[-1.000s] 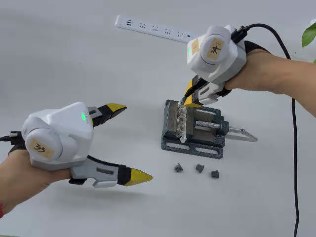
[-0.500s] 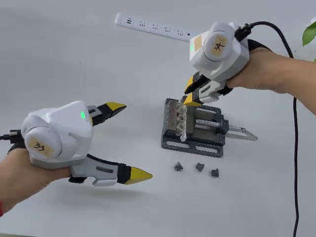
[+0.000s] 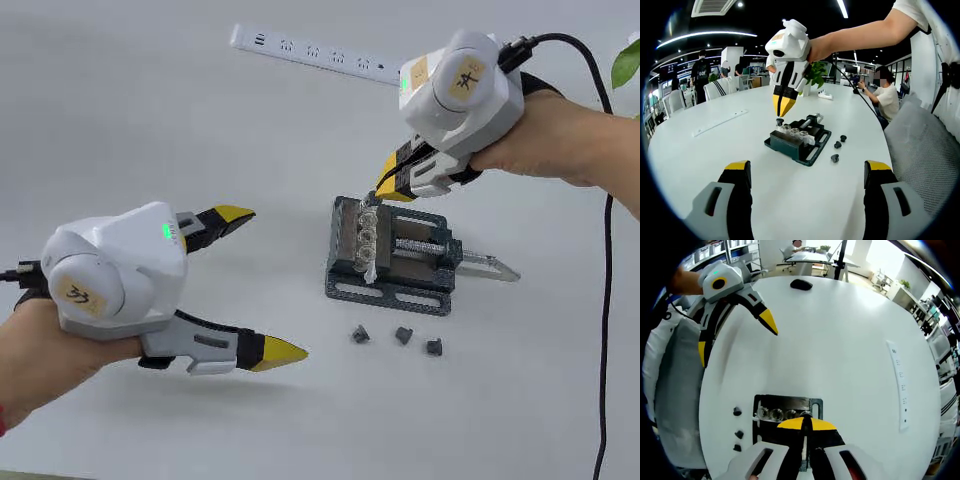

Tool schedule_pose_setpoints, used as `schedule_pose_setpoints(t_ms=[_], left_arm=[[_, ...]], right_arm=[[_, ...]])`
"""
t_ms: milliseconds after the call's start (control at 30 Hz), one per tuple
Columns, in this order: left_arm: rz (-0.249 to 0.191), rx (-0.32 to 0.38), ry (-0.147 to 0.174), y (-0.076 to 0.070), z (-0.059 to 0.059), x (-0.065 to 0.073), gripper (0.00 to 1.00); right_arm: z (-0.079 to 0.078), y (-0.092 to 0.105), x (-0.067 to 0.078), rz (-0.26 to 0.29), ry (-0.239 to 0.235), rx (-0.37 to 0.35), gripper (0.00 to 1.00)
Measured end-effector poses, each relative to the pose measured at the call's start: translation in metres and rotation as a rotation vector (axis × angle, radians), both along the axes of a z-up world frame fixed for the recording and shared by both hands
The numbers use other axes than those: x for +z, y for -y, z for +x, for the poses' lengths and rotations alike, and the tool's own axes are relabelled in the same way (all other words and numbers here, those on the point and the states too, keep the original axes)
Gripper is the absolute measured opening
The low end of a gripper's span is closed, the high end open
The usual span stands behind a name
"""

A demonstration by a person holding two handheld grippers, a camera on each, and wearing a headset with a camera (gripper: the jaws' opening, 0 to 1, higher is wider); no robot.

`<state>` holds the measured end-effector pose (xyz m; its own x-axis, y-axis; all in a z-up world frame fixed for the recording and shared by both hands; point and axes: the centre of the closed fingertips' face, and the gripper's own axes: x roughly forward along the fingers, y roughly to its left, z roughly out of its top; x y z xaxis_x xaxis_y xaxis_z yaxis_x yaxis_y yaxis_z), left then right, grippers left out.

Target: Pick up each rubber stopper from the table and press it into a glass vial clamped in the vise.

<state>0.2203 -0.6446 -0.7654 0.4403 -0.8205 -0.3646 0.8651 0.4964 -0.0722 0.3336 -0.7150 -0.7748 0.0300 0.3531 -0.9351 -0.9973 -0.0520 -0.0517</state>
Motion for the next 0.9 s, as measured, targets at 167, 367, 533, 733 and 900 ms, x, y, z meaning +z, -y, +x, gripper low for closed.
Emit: schedule_pose_setpoints(t_ms=[167,367,533,733,900], left_arm=[[0.000,0.001,-0.001,-0.0009,0.0011,-0.0006,0.93],[-0.003,0.003,-0.004,-0.0010,0.0012,-0.0012,0.92],[-0.003,0.002,-0.005,-0.0009,0.0014,-0.0022,0.92],[-0.006,0.000,-0.006,0.0004,0.0019,-0.0021,0.92],[-0.009,-0.003,-0.006,0.0015,0.0017,-0.0015,0.92]], right_arm=[[0.0000,0.0005,-0.0028,-0.009,0.001,0.007,0.00],[-0.0001,0.0010,-0.0048,-0.014,-0.002,0.007,0.00],[-0.0002,0.0001,-0.0046,-0.017,-0.004,0.009,0.00],[-0.0006,0.0002,-0.0058,-0.028,-0.002,0.020,0.00],[0.0008,0.0004,-0.0074,-0.037,-0.011,0.021,0.00]])
